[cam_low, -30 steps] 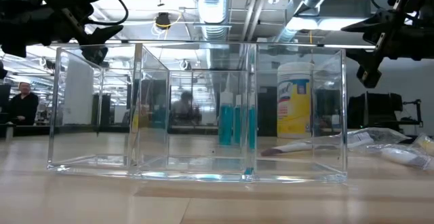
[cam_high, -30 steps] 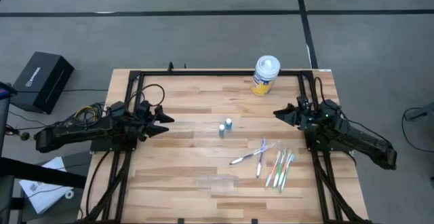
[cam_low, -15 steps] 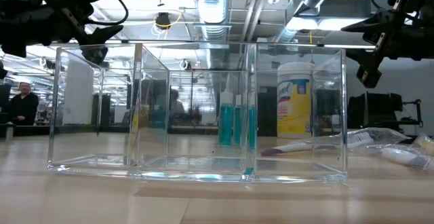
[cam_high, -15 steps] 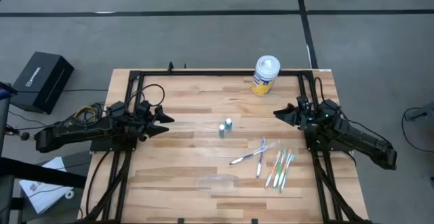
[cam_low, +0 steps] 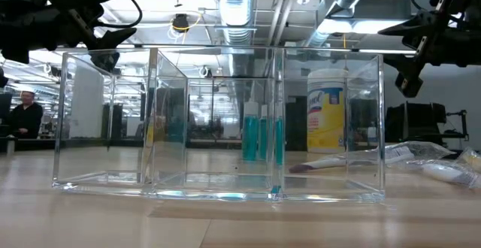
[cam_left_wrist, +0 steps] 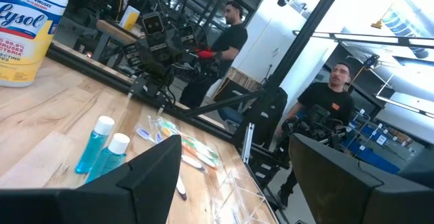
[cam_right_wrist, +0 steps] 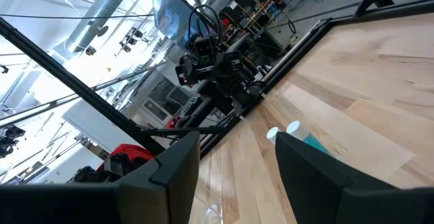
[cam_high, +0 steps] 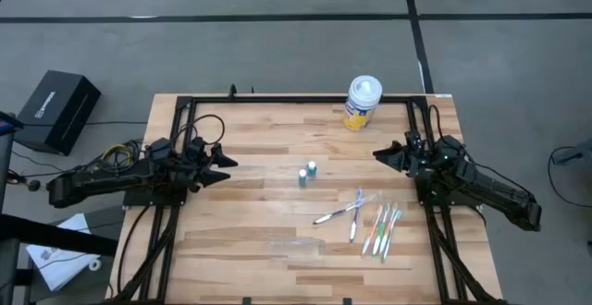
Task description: Pick & Place toothbrushing station
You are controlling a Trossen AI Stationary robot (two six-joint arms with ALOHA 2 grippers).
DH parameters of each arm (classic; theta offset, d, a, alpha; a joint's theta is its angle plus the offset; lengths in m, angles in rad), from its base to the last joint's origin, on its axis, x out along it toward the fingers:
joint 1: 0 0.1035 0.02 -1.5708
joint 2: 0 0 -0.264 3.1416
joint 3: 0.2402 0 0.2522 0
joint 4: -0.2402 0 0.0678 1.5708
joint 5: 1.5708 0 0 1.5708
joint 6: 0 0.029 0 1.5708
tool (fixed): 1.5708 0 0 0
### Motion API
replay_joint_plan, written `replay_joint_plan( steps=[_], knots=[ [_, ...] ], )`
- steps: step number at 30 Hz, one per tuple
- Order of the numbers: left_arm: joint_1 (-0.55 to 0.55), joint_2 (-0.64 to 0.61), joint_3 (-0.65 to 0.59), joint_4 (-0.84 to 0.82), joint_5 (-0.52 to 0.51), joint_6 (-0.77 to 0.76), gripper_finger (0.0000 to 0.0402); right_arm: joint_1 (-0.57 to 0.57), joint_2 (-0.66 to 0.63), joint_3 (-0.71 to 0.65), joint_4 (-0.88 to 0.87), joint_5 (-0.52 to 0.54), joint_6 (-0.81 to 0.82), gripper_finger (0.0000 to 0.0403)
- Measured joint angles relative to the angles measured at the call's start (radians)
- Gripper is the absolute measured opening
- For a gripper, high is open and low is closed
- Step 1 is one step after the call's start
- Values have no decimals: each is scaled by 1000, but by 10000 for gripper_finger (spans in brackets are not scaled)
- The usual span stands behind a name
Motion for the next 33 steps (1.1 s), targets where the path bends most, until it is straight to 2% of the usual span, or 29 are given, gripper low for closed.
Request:
replay_joint_plan(
  steps=[11, 19, 27, 29, 33],
  knots=[
    [0, 0, 0, 0, -21, 0, 269, 0, 0, 0, 1, 5, -10, 184],
    [0, 0, 0, 8, -36, 0, 269, -1, 0, 0, 52, 242, -45, 184],
    [0, 0, 0, 27, -43, 0, 269, -1, 0, 0, 49, 311, 8, 184],
    [0, 0, 0, 49, -83, 8, 269, -1, 0, 0, 56, 327, 37, 184],
    [0, 0, 0, 131, -251, 4, 269, -1, 1, 0, 153, 364, 123, 184]
  ],
)
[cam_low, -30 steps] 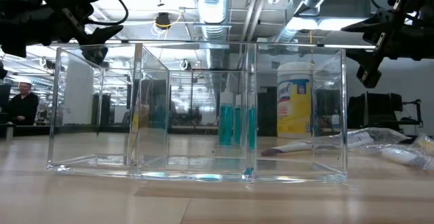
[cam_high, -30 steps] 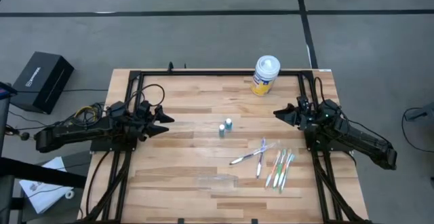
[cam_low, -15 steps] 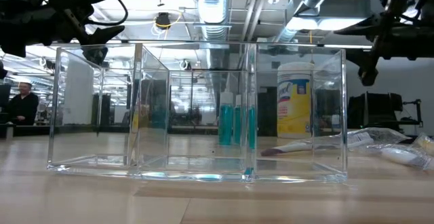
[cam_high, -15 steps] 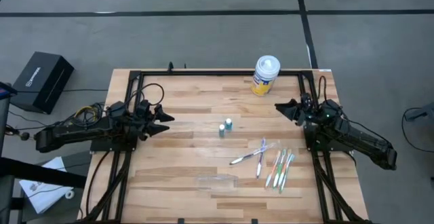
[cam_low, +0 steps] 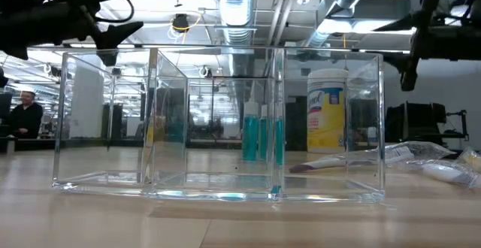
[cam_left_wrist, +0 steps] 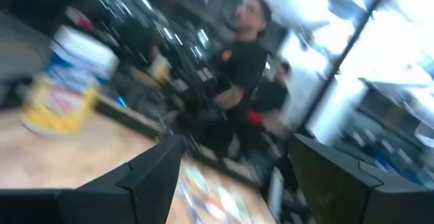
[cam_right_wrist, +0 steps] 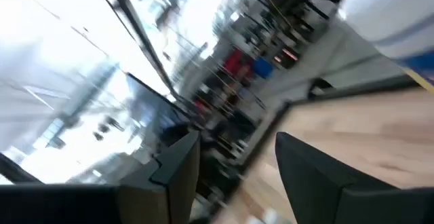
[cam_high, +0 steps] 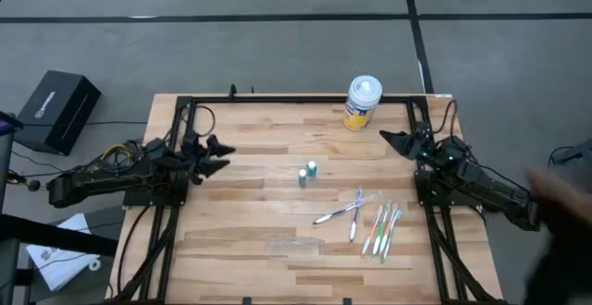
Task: Pick & Place toothbrushing station
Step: Put the bottom mouthwash into the transparent organizer
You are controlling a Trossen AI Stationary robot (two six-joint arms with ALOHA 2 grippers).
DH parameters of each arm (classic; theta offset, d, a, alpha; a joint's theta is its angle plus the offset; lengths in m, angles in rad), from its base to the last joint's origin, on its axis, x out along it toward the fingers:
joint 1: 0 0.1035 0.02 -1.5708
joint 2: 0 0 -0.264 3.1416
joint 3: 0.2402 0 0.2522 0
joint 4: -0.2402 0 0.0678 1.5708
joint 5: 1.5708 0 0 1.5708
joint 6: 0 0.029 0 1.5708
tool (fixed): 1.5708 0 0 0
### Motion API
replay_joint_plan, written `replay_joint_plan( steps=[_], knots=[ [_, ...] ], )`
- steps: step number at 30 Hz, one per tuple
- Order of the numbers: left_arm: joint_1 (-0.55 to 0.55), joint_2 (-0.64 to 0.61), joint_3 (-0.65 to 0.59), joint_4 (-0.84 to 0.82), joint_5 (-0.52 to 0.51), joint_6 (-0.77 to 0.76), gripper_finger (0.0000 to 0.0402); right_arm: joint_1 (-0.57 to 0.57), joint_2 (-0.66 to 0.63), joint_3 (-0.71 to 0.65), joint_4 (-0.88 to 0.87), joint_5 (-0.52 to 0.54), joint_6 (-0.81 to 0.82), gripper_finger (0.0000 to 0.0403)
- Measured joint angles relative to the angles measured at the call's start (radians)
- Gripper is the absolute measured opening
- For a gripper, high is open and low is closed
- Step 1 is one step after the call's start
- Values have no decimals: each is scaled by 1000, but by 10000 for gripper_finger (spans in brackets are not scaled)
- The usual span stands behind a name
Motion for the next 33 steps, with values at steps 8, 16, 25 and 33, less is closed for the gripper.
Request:
replay_joint_plan(
  steps=[8, 16, 25, 33],
  knots=[
    [0, 0, 0, 210, -334, -4, 269, 9, -1, 98, 187, 49, -5, 179],
    [0, 0, 0, 402, -341, -5, 269, 43, 214, 317, 171, 82, -215, 172],
    [0, 5, 0, 478, -542, 30, 269, 70, 583, 581, 161, 28, -398, 178],
    [0, 65, 0, 475, -729, -25, 269, 68, 718, 771, 173, 19, -467, 178]
  ],
)
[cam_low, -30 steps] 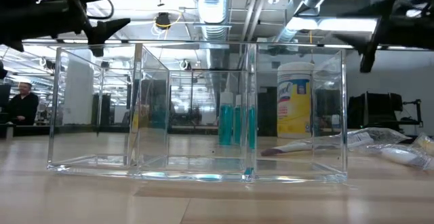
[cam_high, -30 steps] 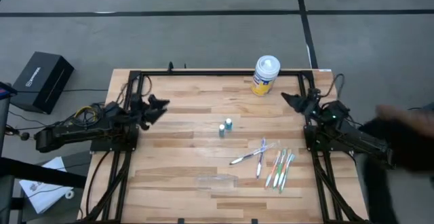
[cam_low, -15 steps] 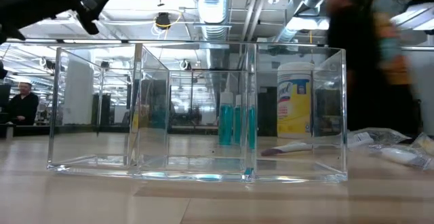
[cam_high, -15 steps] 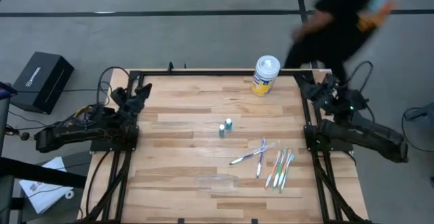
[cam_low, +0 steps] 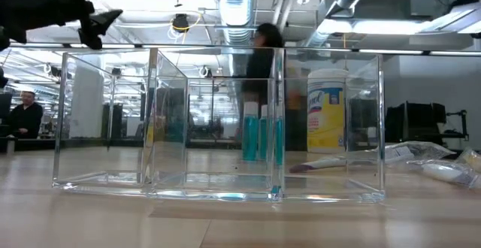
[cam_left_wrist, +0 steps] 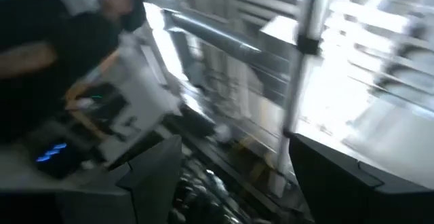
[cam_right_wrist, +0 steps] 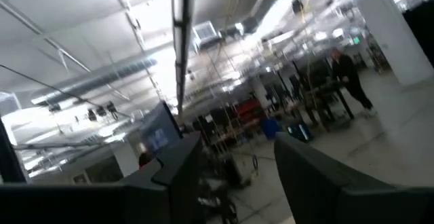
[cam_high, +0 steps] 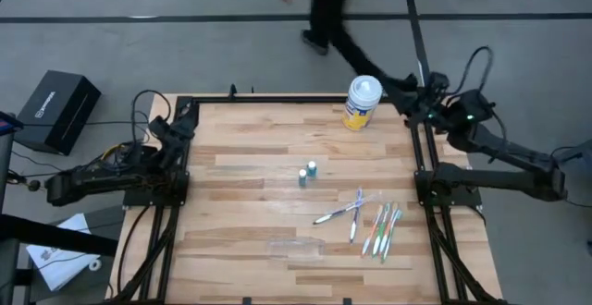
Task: Pick & Place toothbrushing station
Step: Put the bottom mouthwash into the transparent organizer
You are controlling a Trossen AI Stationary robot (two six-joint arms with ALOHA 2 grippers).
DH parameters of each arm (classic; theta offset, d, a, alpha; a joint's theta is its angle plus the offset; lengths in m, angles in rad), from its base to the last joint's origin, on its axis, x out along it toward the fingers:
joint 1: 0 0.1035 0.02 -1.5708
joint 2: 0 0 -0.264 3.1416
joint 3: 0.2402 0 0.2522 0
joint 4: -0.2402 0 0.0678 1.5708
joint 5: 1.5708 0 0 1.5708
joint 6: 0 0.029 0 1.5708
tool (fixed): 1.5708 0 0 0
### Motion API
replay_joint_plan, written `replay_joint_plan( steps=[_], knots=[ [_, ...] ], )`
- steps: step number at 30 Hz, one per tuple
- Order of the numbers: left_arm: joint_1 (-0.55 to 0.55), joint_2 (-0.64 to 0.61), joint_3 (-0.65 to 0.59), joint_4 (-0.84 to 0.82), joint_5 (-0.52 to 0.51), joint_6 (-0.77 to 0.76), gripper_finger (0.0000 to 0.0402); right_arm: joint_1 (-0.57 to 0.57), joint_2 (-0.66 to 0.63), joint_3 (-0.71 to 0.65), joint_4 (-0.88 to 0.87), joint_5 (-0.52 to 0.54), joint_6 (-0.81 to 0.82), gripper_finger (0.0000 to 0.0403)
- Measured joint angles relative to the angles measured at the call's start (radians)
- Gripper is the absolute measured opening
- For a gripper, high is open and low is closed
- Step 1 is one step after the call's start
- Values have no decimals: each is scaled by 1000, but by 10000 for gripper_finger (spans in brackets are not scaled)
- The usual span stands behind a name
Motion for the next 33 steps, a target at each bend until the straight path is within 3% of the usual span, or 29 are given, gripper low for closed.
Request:
replay_joint_plan(
  steps=[3, 6, 11, 14, 16, 18, 21, 23, 28, 33],
  knots=[
    [0, 38, 0, 1, -46, -3, 269, 0, 51, 53, 5, 3, 0, 178],
    [1, 72, 0, 2, -8, -2, 269, 0, 96, 96, -53, 5, 0, 176],
    [1, 100, 4, -1, 195, -40, 269, 0, 157, 177, -137, 7, 10, 176],
    [1, 135, 71, -56, 353, -45, 260, 0, 212, 205, -166, 7, -11, 175],
    [1, 166, 162, -221, 447, -18, 246, -1, 250, 234, -162, 7, -63, 175],
    [1, 217, 293, -507, 533, 38, 228, -10, 281, 265, -155, 7, -111, 175],
    [1, 342, 521, -949, 610, 169, 202, -58, 319, 306, -187, -11, -129, 175],
    [1, 447, 657, -1142, 651, 273, 193, -99, 334, 340, -222, -50, -131, 175],
    [-6, 713, 942, -1398, 683, 416, 195, -193, 337, 391, -343, -190, -131, 175],
    [-42, 965, 1151, -1592, 681, 494, 217, -243, 326, 397, -355, -265, -130, 175]
  ],
)
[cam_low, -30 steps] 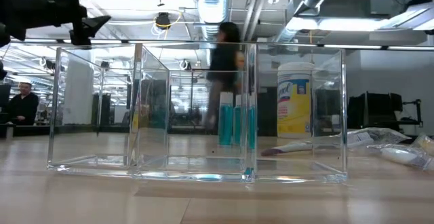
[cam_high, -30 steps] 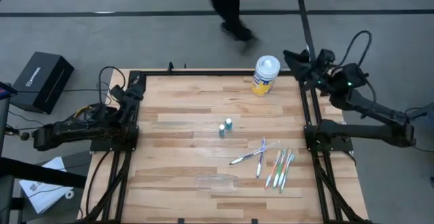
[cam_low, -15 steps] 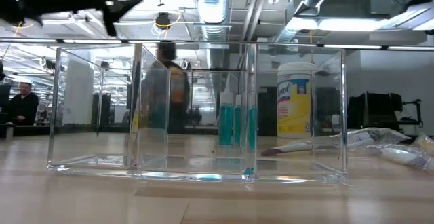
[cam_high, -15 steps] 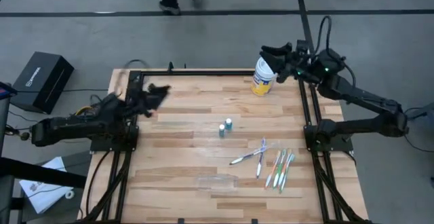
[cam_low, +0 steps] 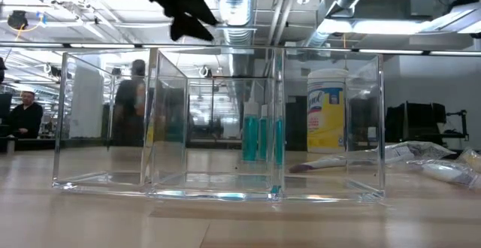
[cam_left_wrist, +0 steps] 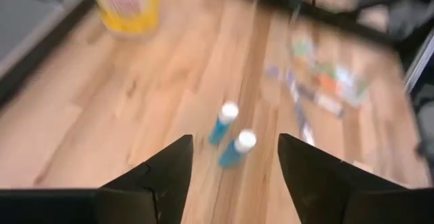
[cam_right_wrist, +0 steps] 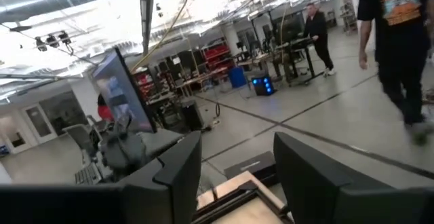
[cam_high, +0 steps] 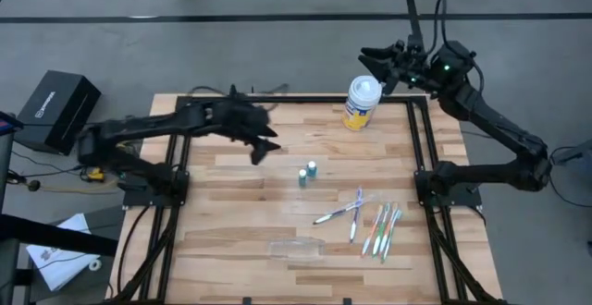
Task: Pick & Place toothbrushing station
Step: Put the bottom mouthwash into the transparent organizer
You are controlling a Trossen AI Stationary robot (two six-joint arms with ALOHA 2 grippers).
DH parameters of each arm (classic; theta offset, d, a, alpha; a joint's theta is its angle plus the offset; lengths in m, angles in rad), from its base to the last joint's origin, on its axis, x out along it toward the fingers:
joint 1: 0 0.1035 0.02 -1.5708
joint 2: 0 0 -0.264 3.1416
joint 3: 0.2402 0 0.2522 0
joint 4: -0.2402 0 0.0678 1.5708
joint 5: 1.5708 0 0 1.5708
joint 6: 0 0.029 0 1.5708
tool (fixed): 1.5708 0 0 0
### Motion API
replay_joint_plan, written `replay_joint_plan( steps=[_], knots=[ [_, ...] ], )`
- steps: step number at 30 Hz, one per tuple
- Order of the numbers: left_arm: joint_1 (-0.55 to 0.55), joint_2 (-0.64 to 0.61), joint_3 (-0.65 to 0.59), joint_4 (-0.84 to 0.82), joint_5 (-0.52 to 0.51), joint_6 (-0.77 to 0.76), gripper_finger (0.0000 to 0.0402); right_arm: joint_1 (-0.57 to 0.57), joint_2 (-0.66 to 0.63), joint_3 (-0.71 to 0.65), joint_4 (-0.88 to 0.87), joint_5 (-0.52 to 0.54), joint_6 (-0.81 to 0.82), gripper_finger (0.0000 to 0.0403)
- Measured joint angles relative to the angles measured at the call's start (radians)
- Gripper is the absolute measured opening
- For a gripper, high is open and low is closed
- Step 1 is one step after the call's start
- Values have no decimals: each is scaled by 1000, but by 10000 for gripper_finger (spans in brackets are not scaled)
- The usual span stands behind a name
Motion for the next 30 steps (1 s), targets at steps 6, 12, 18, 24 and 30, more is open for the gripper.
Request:
replay_joint_plan(
  steps=[6, 12, 18, 24, 30],
  knots=[
    [-66, 214, 155, -103, -33, 2, 235, -33, -12, 0, -13, -75, -16, 175],
    [-115, 330, 236, -117, -50, -79, 230, -40, -10, 0, -13, -102, -43, 175],
    [-136, 386, 244, -127, -55, -114, 231, -48, -9, 0, -13, -128, -60, 175],
    [-137, 412, 244, -127, -73, -114, 226, -53, -8, 0, -13, -145, -60, 175],
    [-134, 423, 244, -116, -82, -115, 226, -53, -8, 0, -10, -145, -60, 175]
  ],
)
